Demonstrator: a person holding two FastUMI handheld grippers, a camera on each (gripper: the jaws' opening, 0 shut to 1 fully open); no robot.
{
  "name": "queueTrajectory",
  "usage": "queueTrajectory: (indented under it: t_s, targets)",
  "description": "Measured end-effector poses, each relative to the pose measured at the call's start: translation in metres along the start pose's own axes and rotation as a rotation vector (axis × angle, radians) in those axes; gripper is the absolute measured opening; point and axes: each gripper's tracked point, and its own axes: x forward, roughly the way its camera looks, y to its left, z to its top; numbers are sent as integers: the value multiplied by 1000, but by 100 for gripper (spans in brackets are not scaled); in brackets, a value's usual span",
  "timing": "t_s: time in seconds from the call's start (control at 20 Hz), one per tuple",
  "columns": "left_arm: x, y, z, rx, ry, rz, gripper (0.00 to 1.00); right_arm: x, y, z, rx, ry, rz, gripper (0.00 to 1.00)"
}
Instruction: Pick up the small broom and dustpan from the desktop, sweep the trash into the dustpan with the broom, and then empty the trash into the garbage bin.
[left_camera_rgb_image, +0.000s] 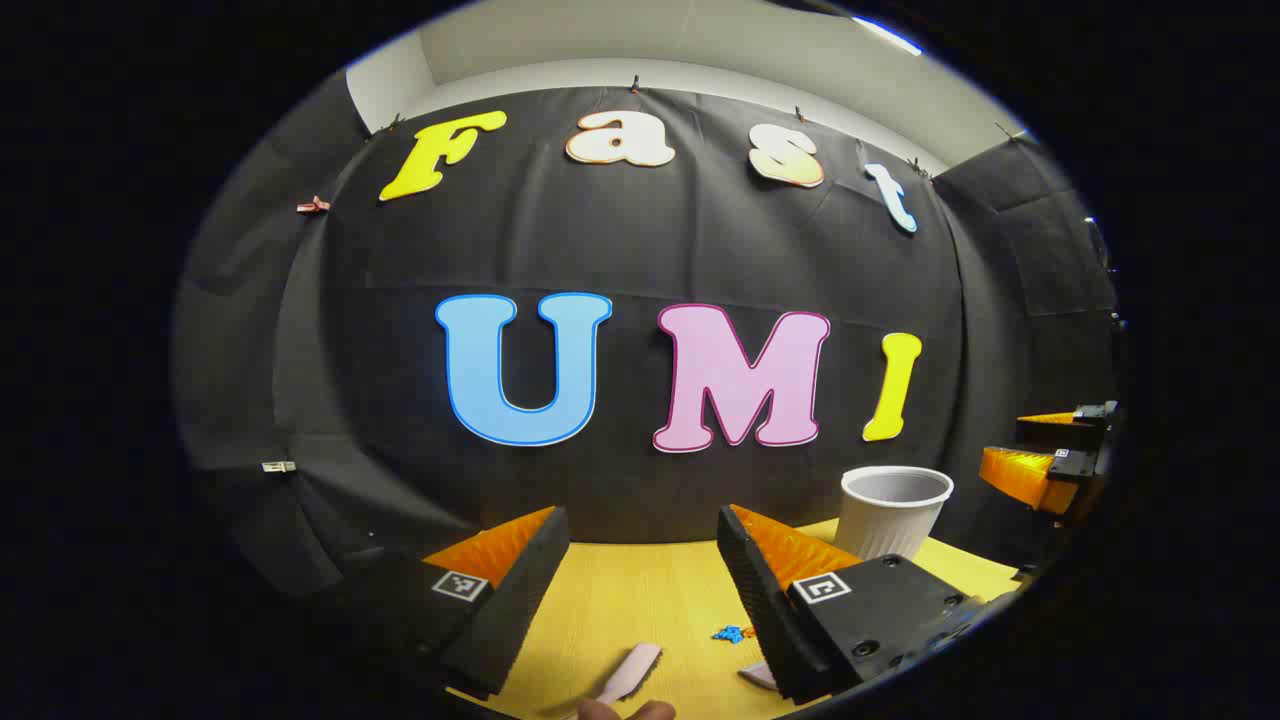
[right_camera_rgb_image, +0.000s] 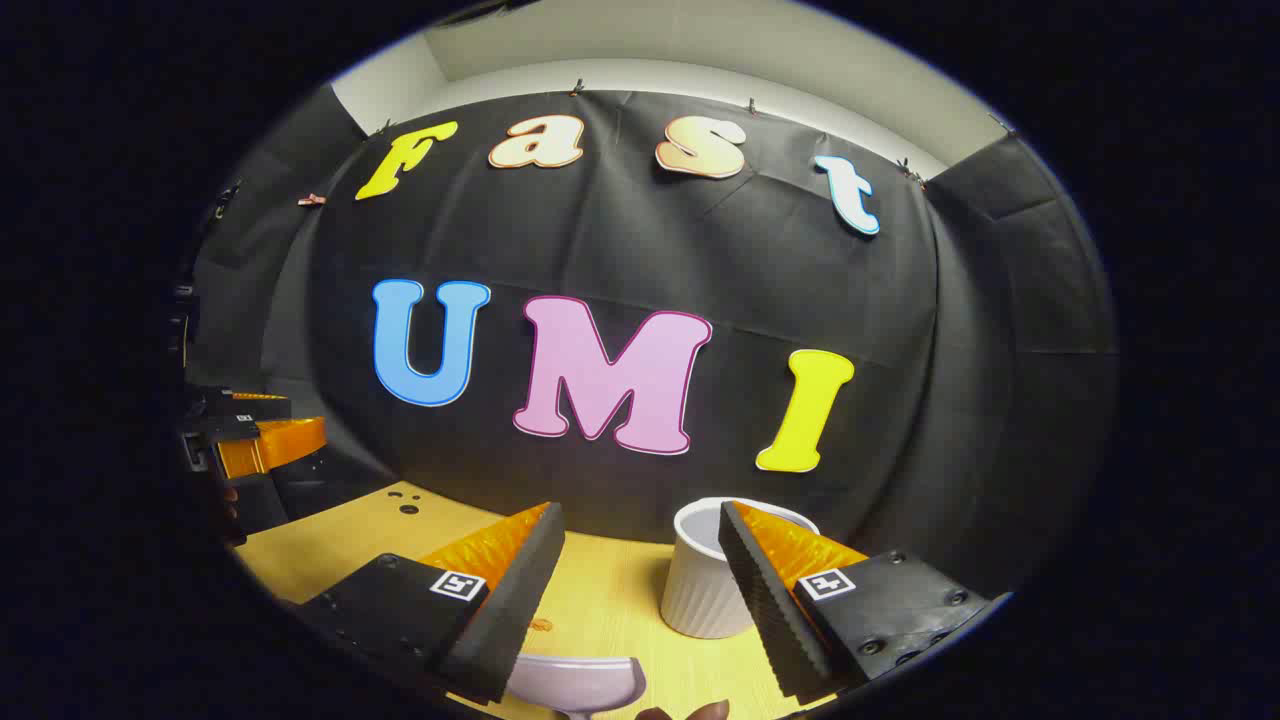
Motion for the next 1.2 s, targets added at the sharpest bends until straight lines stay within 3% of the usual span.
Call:
queueTrajectory:
  t_s: [0.95,1.05,1.2]
  targets:
    - [8,16,-19,19,29,-35,95,13,32,-8,-11,50,57,97]
    - [10,21,-25,23,38,-32,95,9,40,-39,-28,148,92,97]
    - [12,26,-38,38,59,-22,95,-21,41,-118,-41,415,158,97]
